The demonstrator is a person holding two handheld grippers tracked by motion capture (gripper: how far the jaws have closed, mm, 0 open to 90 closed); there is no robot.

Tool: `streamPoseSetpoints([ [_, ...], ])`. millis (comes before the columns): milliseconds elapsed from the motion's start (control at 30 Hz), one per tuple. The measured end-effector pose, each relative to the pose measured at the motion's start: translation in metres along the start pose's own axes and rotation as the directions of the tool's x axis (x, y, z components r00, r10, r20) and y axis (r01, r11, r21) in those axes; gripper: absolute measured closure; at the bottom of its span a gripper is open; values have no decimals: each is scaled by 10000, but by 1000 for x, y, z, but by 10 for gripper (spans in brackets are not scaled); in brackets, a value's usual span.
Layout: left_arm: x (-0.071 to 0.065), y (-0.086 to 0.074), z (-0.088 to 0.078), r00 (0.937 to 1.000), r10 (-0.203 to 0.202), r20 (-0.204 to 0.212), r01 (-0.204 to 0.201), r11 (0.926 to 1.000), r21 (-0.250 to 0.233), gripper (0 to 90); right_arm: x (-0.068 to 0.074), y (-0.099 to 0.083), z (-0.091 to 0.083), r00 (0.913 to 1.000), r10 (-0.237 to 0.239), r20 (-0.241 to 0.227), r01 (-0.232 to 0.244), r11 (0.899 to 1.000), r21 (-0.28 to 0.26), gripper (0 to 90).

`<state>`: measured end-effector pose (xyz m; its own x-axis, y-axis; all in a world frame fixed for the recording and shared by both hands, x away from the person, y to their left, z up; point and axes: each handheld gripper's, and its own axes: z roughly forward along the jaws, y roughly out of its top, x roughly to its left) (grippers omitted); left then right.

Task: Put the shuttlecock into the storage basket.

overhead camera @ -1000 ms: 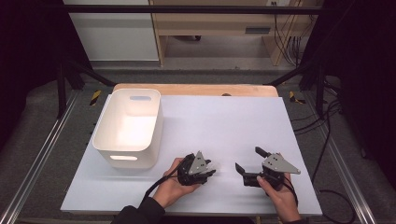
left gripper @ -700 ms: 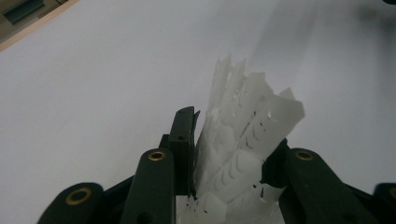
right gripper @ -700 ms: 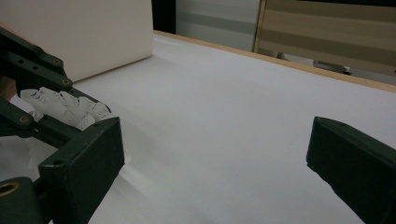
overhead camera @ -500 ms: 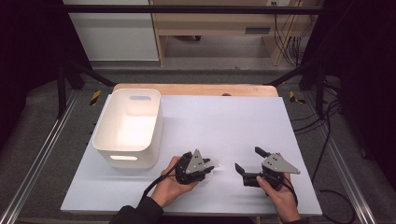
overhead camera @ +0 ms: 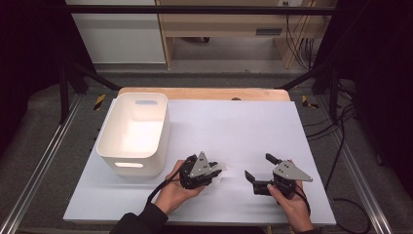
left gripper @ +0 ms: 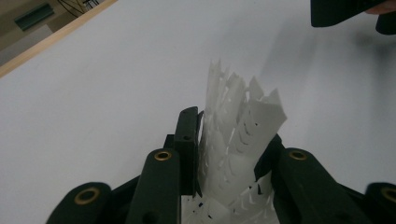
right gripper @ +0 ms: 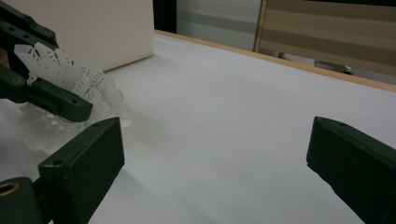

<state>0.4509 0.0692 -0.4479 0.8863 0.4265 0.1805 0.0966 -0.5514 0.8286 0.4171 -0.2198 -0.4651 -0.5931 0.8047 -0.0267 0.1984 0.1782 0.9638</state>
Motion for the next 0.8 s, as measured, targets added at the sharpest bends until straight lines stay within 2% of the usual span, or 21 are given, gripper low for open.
streamPoseSetpoints([
  [167, 4, 7, -6, 9999, -82, -92, 81, 9999, -150, 699, 0, 0, 0, 10000, 1, -1, -1, 10000, -16, 43],
  [367, 13, 23, -17, 9996, -80, -270, 68, 9990, -443, 699, 0, 0, -1, 10000, 2, 1, -2, 10000, -36, 43],
  [800, 42, 62, -42, 9970, -333, -705, 251, 9931, -1142, 700, 0, 1, -2, 10000, 7, -21, -7, 9999, -107, 43],
])
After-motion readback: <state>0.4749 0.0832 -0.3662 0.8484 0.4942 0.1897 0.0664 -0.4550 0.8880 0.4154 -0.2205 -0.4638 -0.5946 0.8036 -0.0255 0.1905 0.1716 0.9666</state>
